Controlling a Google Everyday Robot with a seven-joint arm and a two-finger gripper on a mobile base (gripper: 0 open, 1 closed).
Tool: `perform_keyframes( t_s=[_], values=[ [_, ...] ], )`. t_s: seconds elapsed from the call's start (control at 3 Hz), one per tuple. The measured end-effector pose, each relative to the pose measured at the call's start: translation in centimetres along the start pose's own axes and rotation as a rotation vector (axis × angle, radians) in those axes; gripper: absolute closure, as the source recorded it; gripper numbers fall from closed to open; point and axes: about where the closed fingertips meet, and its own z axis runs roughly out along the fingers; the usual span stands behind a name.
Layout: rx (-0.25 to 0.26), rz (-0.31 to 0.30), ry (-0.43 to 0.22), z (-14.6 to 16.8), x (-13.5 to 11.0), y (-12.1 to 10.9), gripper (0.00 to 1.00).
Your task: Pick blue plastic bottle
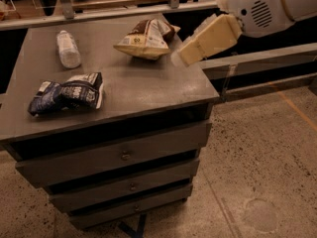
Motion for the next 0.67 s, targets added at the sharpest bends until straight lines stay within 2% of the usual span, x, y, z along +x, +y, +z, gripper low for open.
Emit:
perform_keyframes(
  t_s=[0.67],
  values=[
    [-0.005,0.003,-0.012,0.06,-0.29,0.32,0.00]
  ],
)
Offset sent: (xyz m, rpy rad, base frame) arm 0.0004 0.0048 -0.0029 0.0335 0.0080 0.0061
